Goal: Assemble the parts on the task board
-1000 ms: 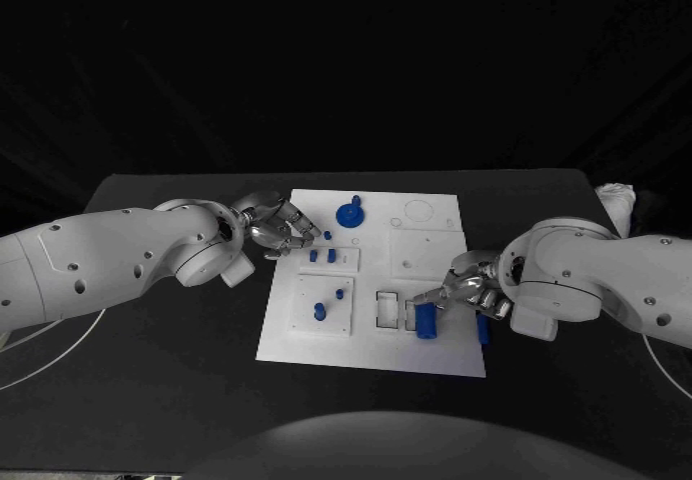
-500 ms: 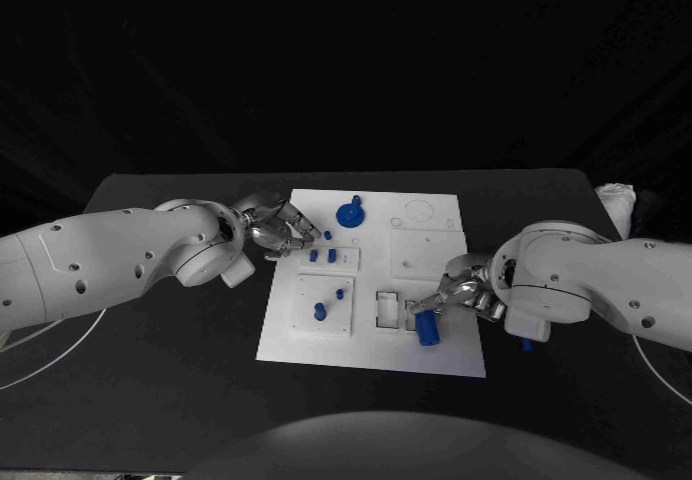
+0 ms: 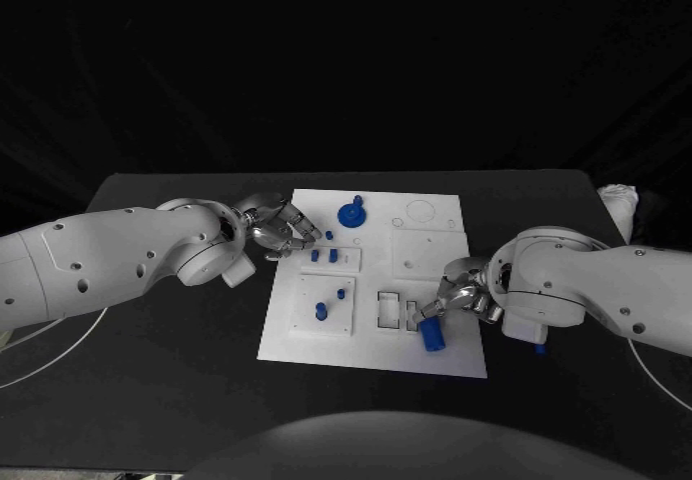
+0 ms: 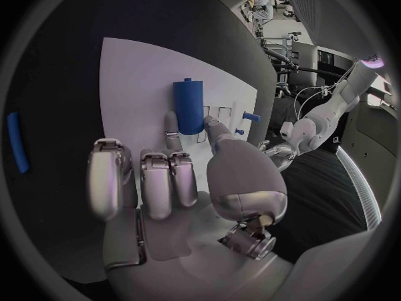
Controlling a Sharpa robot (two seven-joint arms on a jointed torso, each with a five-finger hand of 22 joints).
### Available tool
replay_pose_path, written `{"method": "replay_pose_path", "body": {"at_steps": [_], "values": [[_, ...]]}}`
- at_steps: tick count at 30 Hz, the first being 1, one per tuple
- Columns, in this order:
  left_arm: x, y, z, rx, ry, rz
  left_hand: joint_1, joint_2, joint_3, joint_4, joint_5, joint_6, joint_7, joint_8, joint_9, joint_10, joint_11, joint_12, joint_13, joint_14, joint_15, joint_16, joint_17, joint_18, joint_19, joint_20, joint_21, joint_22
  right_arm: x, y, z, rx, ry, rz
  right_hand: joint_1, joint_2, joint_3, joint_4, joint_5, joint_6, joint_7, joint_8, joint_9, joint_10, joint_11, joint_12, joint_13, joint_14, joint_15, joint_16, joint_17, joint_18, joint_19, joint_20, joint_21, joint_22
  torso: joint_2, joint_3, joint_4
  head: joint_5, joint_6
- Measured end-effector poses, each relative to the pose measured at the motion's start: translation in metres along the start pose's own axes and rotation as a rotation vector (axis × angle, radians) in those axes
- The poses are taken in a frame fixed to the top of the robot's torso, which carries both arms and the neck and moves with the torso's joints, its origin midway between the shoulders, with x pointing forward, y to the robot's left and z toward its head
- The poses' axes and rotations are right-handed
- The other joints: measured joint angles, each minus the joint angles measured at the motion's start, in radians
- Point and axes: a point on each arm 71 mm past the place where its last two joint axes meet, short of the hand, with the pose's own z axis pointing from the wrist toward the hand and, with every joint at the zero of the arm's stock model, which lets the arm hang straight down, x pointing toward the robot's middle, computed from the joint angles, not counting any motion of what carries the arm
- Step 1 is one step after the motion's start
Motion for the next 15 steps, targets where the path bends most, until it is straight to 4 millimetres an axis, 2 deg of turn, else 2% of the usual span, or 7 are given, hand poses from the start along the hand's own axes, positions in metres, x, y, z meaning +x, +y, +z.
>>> {"method": "replay_pose_path", "body": {"at_steps": [4,7,8,9,10,11,15], "values": [[0.0,0.0,0.0,-0.001,0.001,0.001,0.0,0.0,0.0,0.0,0.0,0.0,0.0,0.0,0.0,0.0,0.0,0.0,0.0,0.0,0.0,0.0,0.0,0.0,0.0,0.0,0.0,0.0,0.001,-0.001,0.0,-0.004,-0.004,0.003,0.001,-0.001,0.007,0.007,0.056,-0.014,0.007,0.034,0.0,-0.002,-0.002,0.0,0.0,0.001,-0.004,0.0,0.0,0.012,-0.002,-0.006,-0.007,0.0,0.0,0.0,-0.0001,0.001,0.0],[0.0,0.0,0.0,-0.003,0.001,0.001,0.0,0.0,0.0,0.0,0.0,0.0,0.0,0.0,0.0,0.0,0.0,0.0,0.0,0.0,0.0,0.0,-0.001,0.0,0.0,0.0,0.0,0.0,0.001,-0.004,-0.001,-0.007,-0.009,0.013,0.001,-0.001,0.018,0.018,0.064,-0.018,0.005,0.049,0.001,-0.002,-0.002,0.0,0.0,0.002,-0.005,0.0,0.0,0.016,0.0,-0.007,-0.007,0.0,0.0,0.0,-0.0001,0.003,0.0],[0.0,0.001,-0.001,-0.003,0.001,0.001,0.0,0.0,0.0,0.0,0.0,0.0,0.0,0.0,0.0,0.0,0.0,0.0,0.0,0.0,0.0,0.0,-0.001,0.0,0.0,0.0,0.0,0.0,0.001,-0.006,-0.001,-0.008,-0.012,0.017,0.001,-0.001,0.02,0.02,0.064,-0.019,0.005,0.051,0.027,-0.002,-0.002,0.0,0.0,0.002,-0.005,0.0,0.0,0.016,0.0,-0.007,-0.007,0.0,0.0,0.0003,-0.0001,0.004,0.0],[0.0,0.001,-0.001,-0.004,0.001,0.001,0.0,0.0,0.0,0.0,0.0,0.0,0.0,0.0,0.0,0.0,0.0,0.0,0.0,0.0,0.0,0.0,-0.001,0.0,0.0,0.0,0.0,0.0,0.0,-0.008,-0.001,-0.006,-0.015,0.025,0.001,-0.001,0.022,0.022,0.065,-0.019,0.005,0.051,0.085,-0.002,-0.002,0.0,0.0,0.002,-0.005,0.0,0.0,0.016,0.0,-0.007,-0.007,0.0,0.0,0.0005,-0.0001,0.004,0.0],[0.0,0.001,-0.001,-0.004,0.002,0.001,0.0,0.0,0.0,0.0,0.0,0.0,0.0,0.0,0.0,0.0,0.0,0.0,0.0,0.0,0.0,0.0,-0.001,0.0,0.0,0.0,0.0,0.0,0.0,-0.01,-0.002,-0.005,-0.018,0.031,0.001,-0.001,0.024,0.024,0.065,-0.019,0.006,0.051,0.121,-0.002,-0.002,0.0,0.0,0.002,-0.005,0.0,0.0,0.016,0.0,-0.007,-0.007,0.0,0.0,0.0006,-0.0002,0.005,0.0],[0.0,0.001,-0.001,-0.004,0.002,0.001,0.0,0.0,0.0,0.0,0.0,0.0,0.0,0.0,0.0,0.0,0.0,0.0,0.0,0.0,0.0,0.0,-0.001,0.0,0.0,0.0,0.0,0.0,-0.001,-0.011,-0.002,-0.004,-0.021,0.037,0.001,-0.001,0.025,0.025,0.065,-0.019,0.006,0.051,0.141,-0.002,-0.002,0.0,0.0,0.002,-0.005,0.0,0.0,0.016,0.0,-0.007,-0.007,0.0,0.0,0.0006,-0.0004,0.006,0.0],[0.0,0.001,-0.001,-0.006,0.003,0.001,0.0,0.0,0.0,0.0,0.0,0.0,0.0,0.0,0.0,0.0,0.0,0.0,0.0,0.0,0.0,0.0,-0.001,0.0,0.0,0.0,0.0,0.0,-0.002,-0.018,-0.005,0.001,-0.031,0.062,0.001,-0.001,0.029,0.03,0.066,-0.023,0.005,0.052,0.154,-0.001,-0.002,0.0,0.0,0.002,-0.005,0.0,0.0,0.016,0.0,-0.007,-0.007,0.0,0.0,0.0005,-0.0006,0.006,0.0]]}}
